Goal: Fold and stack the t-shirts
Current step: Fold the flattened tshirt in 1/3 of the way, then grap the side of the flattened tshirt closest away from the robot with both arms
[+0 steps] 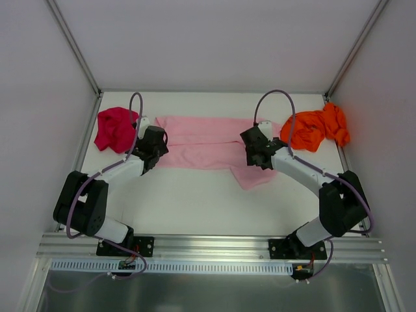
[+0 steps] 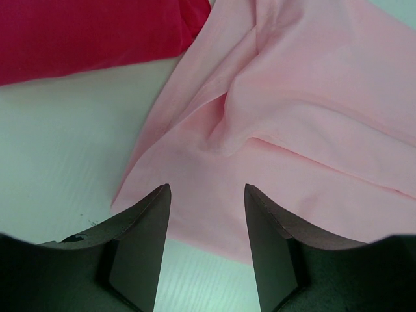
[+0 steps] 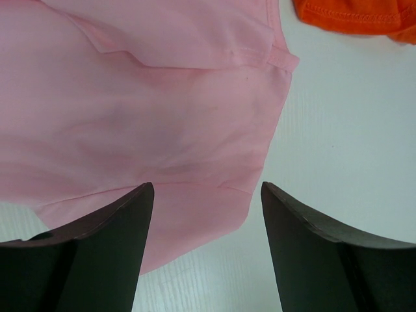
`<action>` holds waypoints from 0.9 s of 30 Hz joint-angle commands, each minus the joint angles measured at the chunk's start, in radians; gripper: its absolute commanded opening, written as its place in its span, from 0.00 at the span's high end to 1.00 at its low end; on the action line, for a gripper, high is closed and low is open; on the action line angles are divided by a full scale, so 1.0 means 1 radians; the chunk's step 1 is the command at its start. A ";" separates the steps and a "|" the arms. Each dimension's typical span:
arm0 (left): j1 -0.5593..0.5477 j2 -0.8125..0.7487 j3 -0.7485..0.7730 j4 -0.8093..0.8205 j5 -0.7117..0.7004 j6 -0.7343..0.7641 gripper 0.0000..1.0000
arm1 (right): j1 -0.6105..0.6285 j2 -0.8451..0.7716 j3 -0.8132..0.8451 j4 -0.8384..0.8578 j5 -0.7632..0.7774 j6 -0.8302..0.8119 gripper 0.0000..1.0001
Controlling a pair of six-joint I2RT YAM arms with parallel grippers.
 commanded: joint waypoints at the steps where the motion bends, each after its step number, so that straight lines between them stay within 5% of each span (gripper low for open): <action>1: 0.002 0.012 -0.020 0.044 -0.016 -0.041 0.50 | 0.009 -0.059 -0.052 0.056 0.027 0.085 0.29; 13: 0.001 -0.040 -0.070 -0.014 -0.079 -0.069 0.51 | 0.078 -0.087 -0.192 0.099 0.056 0.201 0.29; 27: 0.039 0.106 0.017 -0.149 -0.102 -0.216 0.55 | 0.156 -0.174 -0.256 0.105 0.116 0.226 0.29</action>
